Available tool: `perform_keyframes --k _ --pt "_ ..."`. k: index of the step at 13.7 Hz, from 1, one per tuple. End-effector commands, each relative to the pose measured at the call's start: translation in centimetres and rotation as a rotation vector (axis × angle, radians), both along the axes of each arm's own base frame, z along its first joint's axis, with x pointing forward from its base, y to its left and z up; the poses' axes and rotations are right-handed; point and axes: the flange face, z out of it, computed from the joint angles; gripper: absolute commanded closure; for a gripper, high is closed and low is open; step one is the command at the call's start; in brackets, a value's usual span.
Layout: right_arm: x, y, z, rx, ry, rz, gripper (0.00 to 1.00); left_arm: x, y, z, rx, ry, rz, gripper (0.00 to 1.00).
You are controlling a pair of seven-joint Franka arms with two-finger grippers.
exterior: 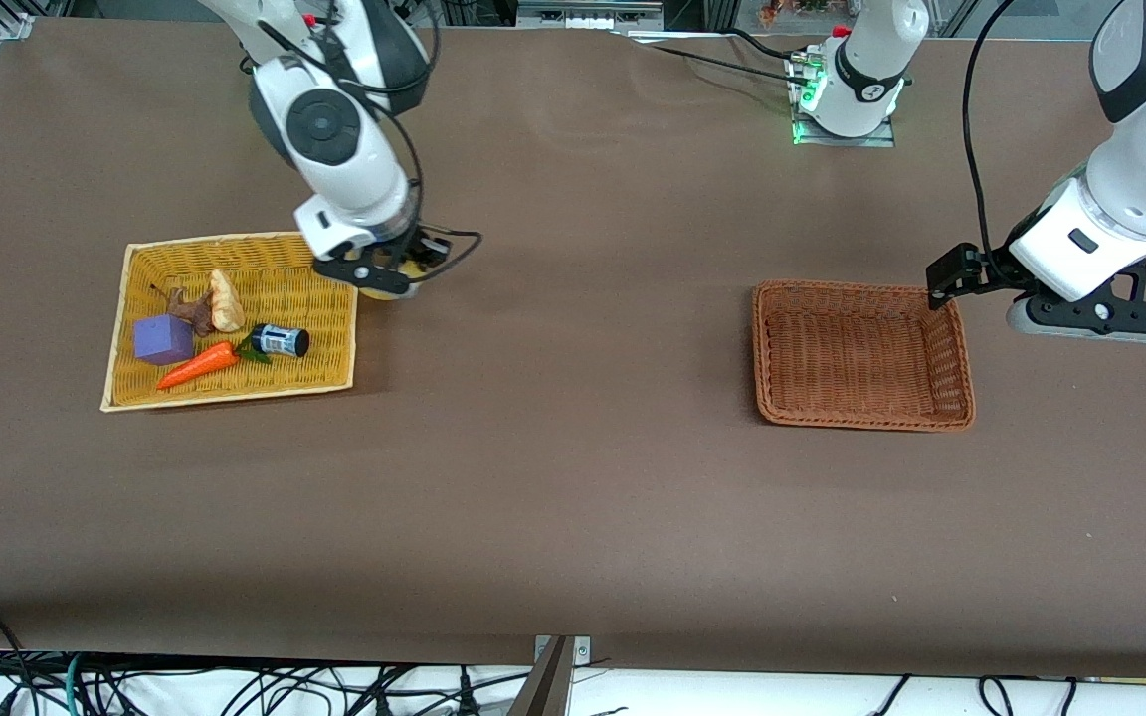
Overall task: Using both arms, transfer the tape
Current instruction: 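Grasp the tape roll with the right gripper and lift it out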
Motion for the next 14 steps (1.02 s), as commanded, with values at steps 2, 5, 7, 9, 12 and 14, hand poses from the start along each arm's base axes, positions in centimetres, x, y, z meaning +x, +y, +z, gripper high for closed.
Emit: perform_keyframes --k 2,5,7,9,12,14 --pt "2.0 7.3 -2.7 0.041 0.051 -0.072 1.0 0.7 -0.7 0.5 -0.029 -0.001 0.012 0.0" --pt "1.2 11.4 -5.7 0.049 0.086 -0.075 1.0 0.9 -0.7 0.5 -0.03 -0.004 0.001 0.0" --pt "0.4 14.4 -6.7 0.069 0.083 -0.112 1.0 0.8 -1.2 0.6 -0.03 -0.004 -0.005 0.0" --pt "0.1 15.8 -8.7 0.068 0.095 -0.115 1.0 0.8 -1.2 0.5 -0.029 0.001 -0.006 0.0" --pt "0.2 16.6 -12.3 0.1 0.095 -0.121 1.0 0.6 -1.3 0.2 -0.029 0.009 -0.003 0.0" --pt "0.2 16.7 -14.2 0.111 0.097 -0.125 1.0 0.6 -1.3 0.1 -0.029 0.01 -0.002 0.0"
